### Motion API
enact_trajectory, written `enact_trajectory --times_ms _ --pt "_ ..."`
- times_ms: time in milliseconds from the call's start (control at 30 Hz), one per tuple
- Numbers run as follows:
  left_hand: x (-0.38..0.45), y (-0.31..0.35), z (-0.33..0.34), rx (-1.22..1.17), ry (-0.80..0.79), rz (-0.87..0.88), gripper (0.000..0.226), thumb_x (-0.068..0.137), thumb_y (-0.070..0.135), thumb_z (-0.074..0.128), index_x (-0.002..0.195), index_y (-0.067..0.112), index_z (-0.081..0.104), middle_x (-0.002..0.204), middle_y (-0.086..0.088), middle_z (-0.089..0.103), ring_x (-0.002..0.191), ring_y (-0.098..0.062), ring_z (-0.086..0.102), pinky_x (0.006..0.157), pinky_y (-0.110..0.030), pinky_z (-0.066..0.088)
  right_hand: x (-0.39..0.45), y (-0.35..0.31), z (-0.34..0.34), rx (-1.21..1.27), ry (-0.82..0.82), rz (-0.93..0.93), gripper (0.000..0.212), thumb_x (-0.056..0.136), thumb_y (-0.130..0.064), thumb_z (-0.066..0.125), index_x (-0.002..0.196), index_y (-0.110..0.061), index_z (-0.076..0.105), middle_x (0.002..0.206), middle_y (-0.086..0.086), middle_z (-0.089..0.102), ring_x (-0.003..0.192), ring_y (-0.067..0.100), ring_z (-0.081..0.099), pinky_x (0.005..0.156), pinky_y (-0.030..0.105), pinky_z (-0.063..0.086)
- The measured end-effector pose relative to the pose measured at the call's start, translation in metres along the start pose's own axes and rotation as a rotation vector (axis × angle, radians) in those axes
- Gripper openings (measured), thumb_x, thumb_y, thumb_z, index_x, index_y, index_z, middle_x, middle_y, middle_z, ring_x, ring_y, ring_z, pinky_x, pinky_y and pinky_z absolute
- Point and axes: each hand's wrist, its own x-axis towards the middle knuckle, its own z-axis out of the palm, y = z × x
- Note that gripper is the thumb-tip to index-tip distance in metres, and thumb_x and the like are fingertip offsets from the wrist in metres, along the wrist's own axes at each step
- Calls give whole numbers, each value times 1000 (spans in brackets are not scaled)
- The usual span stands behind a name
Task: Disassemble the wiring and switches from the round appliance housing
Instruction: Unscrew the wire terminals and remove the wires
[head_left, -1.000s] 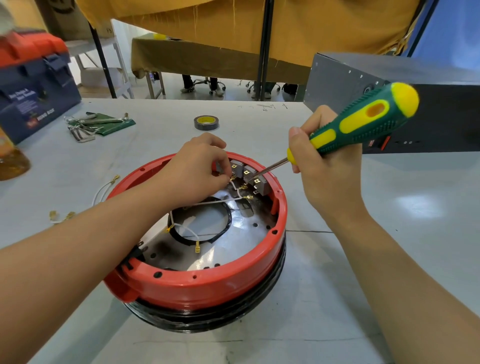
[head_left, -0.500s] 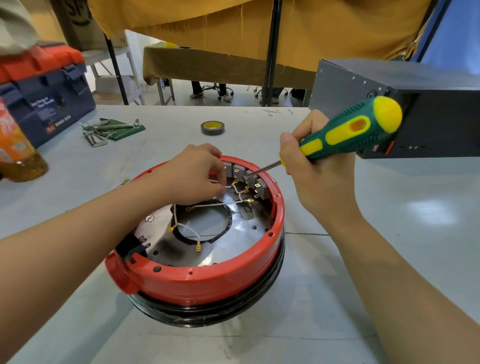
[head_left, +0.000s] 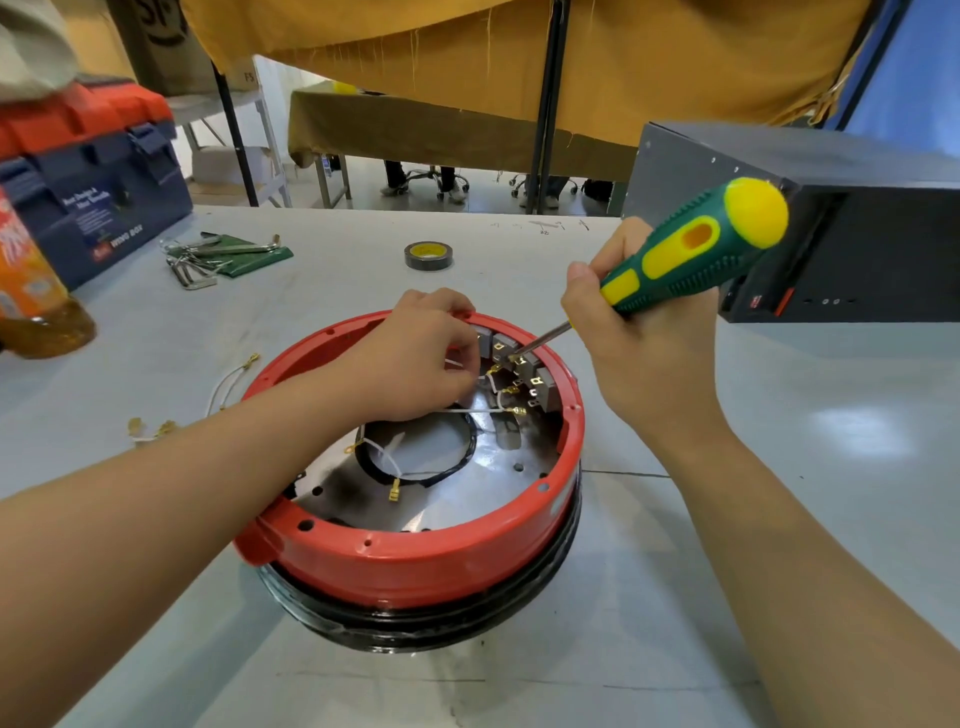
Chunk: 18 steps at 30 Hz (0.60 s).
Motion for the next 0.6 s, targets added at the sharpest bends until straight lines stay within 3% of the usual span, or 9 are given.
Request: enact_trajectory --times_ms 133,333,467,600 --pt "1 -3 3 -20 49 24 12 83 20 62 78 31 61 138 -4 45 123 -25 38 98 -30 28 1 1 3 -2 -35 -11 34 85 -11 57 61 -27 41 54 -4 43 52 5 45 55 13 36" --pt "2 -6 5 -4 58 24 15 85 20 62 93 28 72 142 -5 44 126 -26 36 104 -34 27 5 0 7 -66 -89 -52 35 85 -11 57 58 -25 39 51 7 45 53 16 46 53 15 36" --pt "1 -5 5 11 51 27 16 87 24 61 96 29 74 143 -5 42 126 -26 34 104 -37 27 9 0 9 -58 -115 -43 36 85 -10 56 57 -23 38 50 1 40 51 13 41 54 19 35" --pt "1 -4 5 19 48 25 13 86 26 63 94 29 73 142 -3 41 126 -26 33 105 -39 29 9 4 8 -39 -54 17 31 84 -12 55 57 -16 40 52 14 40 52 25 42 53 28 36"
